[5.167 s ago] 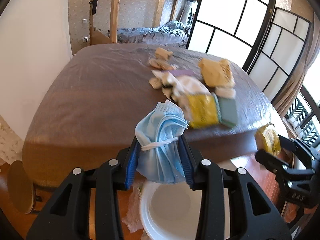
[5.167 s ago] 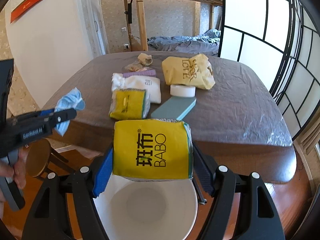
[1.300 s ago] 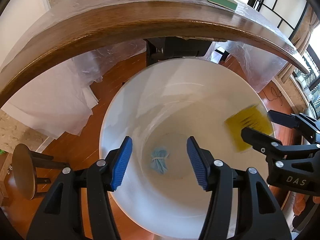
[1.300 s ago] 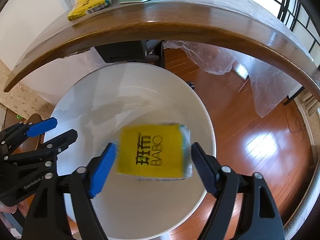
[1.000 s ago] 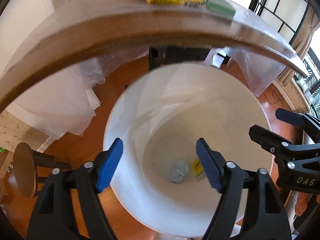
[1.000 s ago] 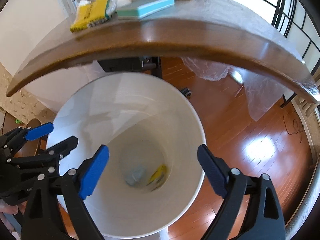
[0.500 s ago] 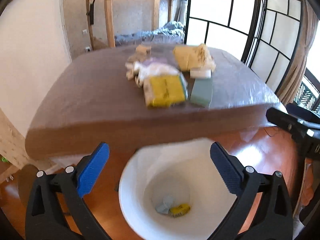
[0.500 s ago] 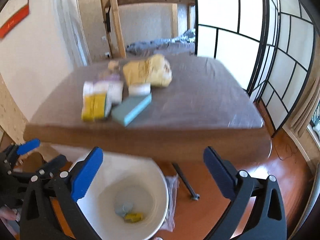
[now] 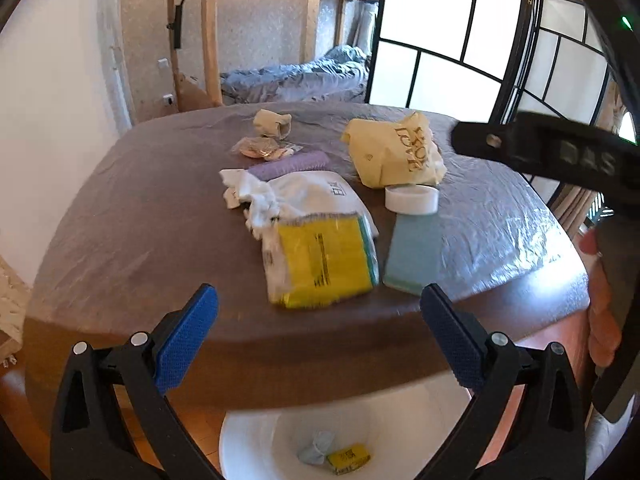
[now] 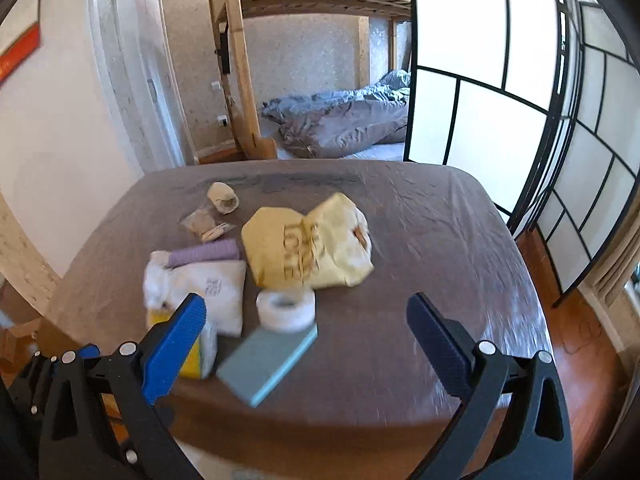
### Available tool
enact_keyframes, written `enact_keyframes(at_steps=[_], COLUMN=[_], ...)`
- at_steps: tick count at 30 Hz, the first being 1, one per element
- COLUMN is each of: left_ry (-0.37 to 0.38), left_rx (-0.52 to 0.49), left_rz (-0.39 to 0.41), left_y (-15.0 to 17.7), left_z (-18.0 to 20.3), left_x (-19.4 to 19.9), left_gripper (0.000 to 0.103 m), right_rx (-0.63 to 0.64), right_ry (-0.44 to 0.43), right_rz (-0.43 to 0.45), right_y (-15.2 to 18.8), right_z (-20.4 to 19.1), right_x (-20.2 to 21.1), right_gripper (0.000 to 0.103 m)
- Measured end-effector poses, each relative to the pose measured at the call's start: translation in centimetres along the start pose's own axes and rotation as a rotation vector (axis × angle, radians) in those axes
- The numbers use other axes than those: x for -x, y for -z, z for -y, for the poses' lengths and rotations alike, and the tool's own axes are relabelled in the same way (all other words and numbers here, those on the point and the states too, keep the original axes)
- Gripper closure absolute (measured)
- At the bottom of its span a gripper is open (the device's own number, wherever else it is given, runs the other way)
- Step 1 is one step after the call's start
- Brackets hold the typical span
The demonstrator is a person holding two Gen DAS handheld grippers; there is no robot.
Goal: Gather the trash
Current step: 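Grasp the yellow tissue pack with the left tool while the right tool grasps the yellow LOVE bag, then carry the tissue pack and LOVE bag over the white bucket with both tools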
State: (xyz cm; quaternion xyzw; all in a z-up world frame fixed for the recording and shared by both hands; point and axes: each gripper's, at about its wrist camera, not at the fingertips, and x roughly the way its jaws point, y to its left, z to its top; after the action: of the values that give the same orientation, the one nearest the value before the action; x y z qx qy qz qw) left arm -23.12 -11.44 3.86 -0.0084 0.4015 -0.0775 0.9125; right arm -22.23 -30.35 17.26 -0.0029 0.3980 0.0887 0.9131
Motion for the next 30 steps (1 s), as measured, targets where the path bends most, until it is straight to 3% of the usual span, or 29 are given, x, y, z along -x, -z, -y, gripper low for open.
enact_keyframes(at_steps=[7, 14, 19, 24, 26, 30], left_ry=[0.082, 0.110, 0.085, 0.062, 0.062, 0.066], left_rx=[0.000, -0.010, 0.010, -0.021, -0.005, 0.007], left_rz=[-0.041, -0.070, -0.072, -0.067, -0.060, -0.057], left_y=[-1.9, -2.0, -2.3, -2.6, -2.5, -2.3], left_z=[-1.0, -0.9, -1.0, -0.6, -0.7, -1.2], left_x=[-3.7, -5.5, -6.0, -6.1, -5.9, -5.7], left_gripper=[0.002, 0.002, 0.002, 0.013, 0.020, 0.023], right_rx=[0.046, 0.073, 0.139, 0.124, 0.133, 0.142], right_ry=[0.039, 0.071, 0.129, 0.134, 0.132, 0.114], right_rz=[-0.055, -0.135, -0.169, -0.166, -0.156, -0.129], right_y=[-2.8, -3.8, -3.6, -3.8, -3.9, -3.8], right_z=[-1.4, -1.7, -2.1, -1.3, -1.1, -0.6], right_x=[-6.2, -10.7, -12.9, -13.8, -13.8, -13.3], right_gripper=[0.004, 0.004, 0.004, 0.004, 0.009, 0.020])
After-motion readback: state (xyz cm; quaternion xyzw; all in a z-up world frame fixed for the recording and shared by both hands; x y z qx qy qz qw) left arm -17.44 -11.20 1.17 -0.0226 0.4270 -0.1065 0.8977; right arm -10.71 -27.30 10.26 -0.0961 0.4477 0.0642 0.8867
